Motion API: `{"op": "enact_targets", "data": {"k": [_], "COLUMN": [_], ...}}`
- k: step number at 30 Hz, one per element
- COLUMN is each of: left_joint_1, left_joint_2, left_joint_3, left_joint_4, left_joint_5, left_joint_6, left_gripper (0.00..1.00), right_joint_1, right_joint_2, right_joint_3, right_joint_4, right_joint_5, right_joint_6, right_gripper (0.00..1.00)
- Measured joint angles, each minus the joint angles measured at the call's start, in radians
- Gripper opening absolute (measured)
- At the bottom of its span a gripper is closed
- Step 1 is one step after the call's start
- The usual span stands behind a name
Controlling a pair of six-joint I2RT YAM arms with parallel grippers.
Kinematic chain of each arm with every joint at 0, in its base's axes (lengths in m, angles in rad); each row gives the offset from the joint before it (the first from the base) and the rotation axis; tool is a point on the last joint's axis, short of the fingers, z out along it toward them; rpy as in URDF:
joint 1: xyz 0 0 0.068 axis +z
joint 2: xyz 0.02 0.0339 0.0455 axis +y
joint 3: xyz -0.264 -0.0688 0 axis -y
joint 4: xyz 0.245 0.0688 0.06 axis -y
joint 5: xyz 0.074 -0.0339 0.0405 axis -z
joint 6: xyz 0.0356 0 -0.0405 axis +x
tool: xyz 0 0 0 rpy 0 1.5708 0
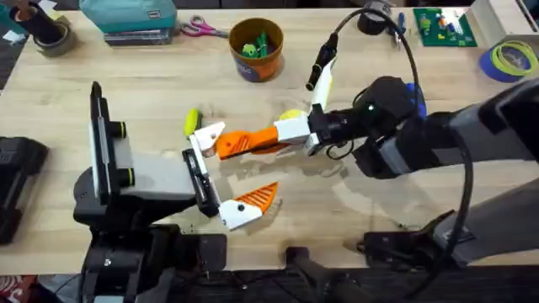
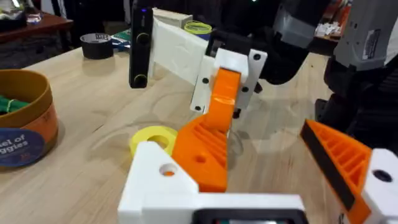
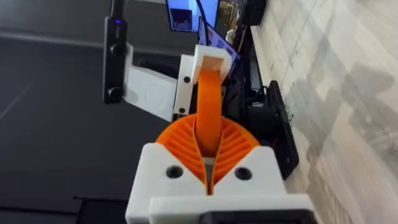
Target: Pick up the gripper from the table and insert it into the empty holder that is missing its gripper. Then pick up a screw, insert it into the mounting hole, and use the screwdriver to tighten it. Finally, clean up the table by picking up the vegetable and placing it into the bucket.
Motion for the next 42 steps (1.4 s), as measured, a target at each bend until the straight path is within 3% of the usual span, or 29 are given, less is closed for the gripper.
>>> {"op": "enact_targets", "data": {"k": [15,42], "left_joint_1": [0.005,0.005], "left_joint_2": [0.000,0.000], "left_joint_3": [0.000,0.000], "left_joint_4": [0.000,0.001], "left_joint_5": [-0.002,-0.007], "left_joint_6": [0.000,0.004], "left_gripper": [0.985,0.985], "right_joint_1": [0.032,0.032], "right_joint_2": [0.107,0.144], "right_joint_3": [0.134,0.197], "right_joint_4": [0.004,-0.006], "right_joint_5": [-0.023,-0.073], "right_joint_6": [0.025,0.041], "right_gripper": [0.009,0.009]}}
